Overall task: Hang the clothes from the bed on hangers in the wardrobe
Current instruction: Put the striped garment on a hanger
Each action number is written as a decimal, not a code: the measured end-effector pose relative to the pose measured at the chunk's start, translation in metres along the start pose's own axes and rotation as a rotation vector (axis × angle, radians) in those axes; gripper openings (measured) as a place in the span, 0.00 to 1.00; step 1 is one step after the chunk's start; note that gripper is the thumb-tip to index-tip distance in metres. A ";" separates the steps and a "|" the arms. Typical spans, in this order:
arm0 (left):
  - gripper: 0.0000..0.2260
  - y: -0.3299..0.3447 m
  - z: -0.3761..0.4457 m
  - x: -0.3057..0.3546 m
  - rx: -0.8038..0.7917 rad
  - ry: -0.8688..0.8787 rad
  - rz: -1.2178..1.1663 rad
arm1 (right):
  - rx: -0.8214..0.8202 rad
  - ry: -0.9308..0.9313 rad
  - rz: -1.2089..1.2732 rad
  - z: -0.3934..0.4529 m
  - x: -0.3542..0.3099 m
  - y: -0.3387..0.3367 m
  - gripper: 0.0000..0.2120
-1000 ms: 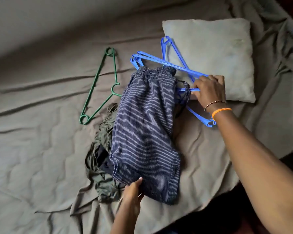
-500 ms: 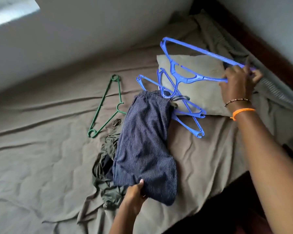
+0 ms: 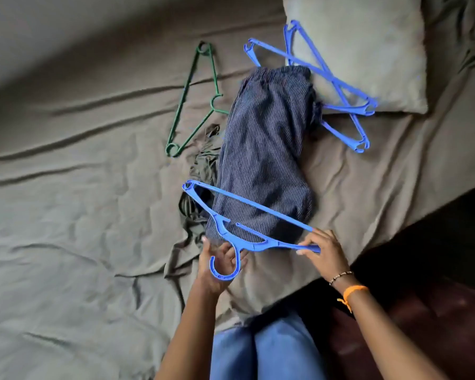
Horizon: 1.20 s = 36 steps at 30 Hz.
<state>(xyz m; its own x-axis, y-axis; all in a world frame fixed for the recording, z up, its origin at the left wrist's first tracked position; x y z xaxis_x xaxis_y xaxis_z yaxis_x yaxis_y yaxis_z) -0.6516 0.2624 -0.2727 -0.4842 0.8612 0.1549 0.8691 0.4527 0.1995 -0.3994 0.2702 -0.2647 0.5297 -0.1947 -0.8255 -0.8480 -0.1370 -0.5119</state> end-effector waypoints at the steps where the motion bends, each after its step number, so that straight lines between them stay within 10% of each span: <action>1: 0.33 -0.016 0.005 -0.003 0.023 -0.003 -0.012 | -0.008 -0.005 -0.045 -0.004 0.004 0.005 0.07; 6: 0.10 -0.040 0.020 0.001 0.040 0.049 0.544 | -0.144 -0.001 -0.439 -0.019 0.023 0.023 0.17; 11: 0.08 -0.043 0.029 -0.001 0.383 0.152 1.122 | -0.137 0.056 -0.369 -0.018 0.019 0.062 0.11; 15: 0.08 -0.020 0.009 0.009 0.823 0.677 1.470 | -0.044 0.131 -0.505 -0.015 0.016 0.093 0.19; 19: 0.13 0.013 0.030 0.004 0.551 1.197 2.060 | 0.111 0.237 -0.666 0.002 0.019 0.100 0.18; 25: 0.05 0.018 0.052 0.039 0.367 1.085 2.096 | 0.130 0.149 -0.593 0.025 0.025 0.091 0.05; 30: 0.03 0.013 0.041 0.058 0.119 0.998 1.932 | 0.172 0.170 -0.067 0.012 0.034 0.064 0.11; 36: 0.21 0.006 0.004 0.038 -0.123 0.982 2.083 | 0.079 0.071 0.198 -0.014 -0.015 0.017 0.10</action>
<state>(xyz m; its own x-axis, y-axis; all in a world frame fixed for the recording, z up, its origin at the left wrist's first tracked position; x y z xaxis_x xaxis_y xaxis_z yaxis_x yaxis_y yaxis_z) -0.6645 0.2993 -0.2697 0.8313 -0.3793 0.4063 0.0843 -0.6365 -0.7667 -0.4220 0.2572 -0.2579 0.3501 -0.2786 -0.8943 -0.9325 -0.0133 -0.3610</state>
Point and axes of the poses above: each hand's wrist, its own z-axis towards the middle knuckle, its own y-axis out of the palm, x = y × z, the point moved 4 cm from there along z, towards the middle knuckle, and after that the axes turned 10 degrees about z, right-handed, at the moved point
